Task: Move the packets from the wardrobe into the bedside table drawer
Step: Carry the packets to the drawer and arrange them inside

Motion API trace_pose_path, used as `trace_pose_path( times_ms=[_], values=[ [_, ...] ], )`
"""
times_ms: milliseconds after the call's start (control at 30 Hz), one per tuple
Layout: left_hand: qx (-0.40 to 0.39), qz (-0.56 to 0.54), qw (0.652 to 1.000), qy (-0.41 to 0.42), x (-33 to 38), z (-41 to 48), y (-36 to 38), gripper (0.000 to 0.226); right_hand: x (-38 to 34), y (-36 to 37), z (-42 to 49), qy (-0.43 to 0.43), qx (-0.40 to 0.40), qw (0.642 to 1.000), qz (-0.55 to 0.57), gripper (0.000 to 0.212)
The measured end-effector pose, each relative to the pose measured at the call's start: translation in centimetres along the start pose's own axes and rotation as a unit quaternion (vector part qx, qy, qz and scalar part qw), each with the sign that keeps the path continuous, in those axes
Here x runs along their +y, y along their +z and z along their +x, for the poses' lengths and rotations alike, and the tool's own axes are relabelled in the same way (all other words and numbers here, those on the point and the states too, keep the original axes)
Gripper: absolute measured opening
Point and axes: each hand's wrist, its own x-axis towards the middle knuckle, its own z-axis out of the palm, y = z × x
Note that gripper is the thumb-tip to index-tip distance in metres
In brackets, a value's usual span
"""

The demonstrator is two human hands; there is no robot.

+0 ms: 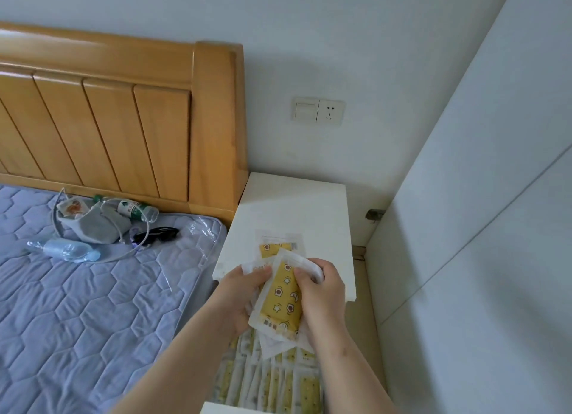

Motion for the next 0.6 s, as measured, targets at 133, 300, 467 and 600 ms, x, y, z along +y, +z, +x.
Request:
trace_pose_path(
  times_ms=[133,300,467,600],
  values=[
    [0.041,0.011,0.999,-0.012,-2.3,4.6,-0.6,0.018,3.8,0.5,3.1,0.029,0.015,0.999,-0.005,0.011],
    [0.062,0.029,0.997,-0.032,-6.7,10.7,-2.3,0.016,10.3,1.4,6.5,0.067,0.001,0.997,-0.031,0.015],
    [0.073,0.063,0.994,-0.053,-12.7,17.6,-5.6,0.022,18.8,3.0,9.8,0.095,-0.014,0.994,-0.051,0.013],
    [0.085,0.078,0.99,-0.078,-17.5,23.5,-8.5,0.027,26.8,5.2,13.1,0.128,-0.031,0.986,-0.098,0.009]
  ],
)
